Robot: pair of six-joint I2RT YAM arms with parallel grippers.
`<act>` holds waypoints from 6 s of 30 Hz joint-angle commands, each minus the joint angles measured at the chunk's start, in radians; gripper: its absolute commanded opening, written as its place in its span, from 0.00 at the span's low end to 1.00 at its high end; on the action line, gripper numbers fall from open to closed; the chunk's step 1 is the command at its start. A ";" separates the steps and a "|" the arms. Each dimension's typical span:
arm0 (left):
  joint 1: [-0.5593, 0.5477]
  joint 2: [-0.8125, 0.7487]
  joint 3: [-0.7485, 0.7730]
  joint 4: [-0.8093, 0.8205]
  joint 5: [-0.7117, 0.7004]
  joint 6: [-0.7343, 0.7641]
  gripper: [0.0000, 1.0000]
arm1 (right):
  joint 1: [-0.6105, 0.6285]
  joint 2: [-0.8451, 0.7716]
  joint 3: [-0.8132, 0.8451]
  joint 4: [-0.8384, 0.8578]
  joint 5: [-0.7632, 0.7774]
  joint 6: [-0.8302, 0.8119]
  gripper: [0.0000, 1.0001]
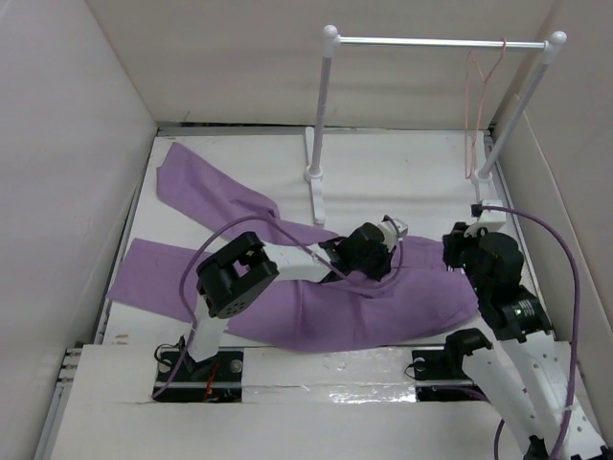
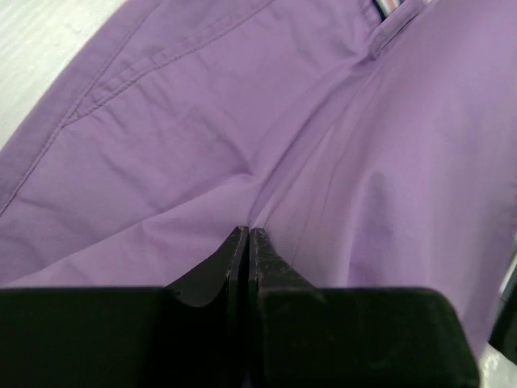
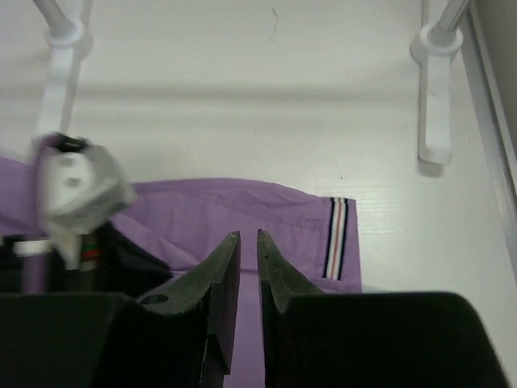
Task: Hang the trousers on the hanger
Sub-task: Flatten out the trousers at the center of the board.
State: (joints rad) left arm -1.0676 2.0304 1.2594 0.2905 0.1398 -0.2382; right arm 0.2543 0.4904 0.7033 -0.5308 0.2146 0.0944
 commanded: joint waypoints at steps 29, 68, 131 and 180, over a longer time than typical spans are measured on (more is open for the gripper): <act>-0.043 -0.194 -0.253 0.326 -0.086 -0.026 0.35 | -0.549 0.878 -0.108 0.620 -0.518 0.062 0.29; 0.175 -0.789 -0.722 -0.085 -0.668 -0.572 0.72 | -0.575 0.941 0.243 0.902 -0.130 0.232 0.00; 1.322 0.025 0.175 -0.547 -0.402 -0.359 0.53 | 0.369 0.404 -0.206 0.852 -0.278 0.035 0.09; 1.364 -0.594 -0.110 -0.496 -0.392 -0.358 0.51 | 0.740 0.812 0.037 0.764 -0.242 -0.199 0.05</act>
State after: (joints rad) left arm 0.3027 1.5745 1.1690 -0.2665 -0.3397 -0.6006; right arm 0.9356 1.2594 0.6834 0.2031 -0.0578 -0.0437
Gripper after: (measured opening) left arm 0.528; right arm 0.039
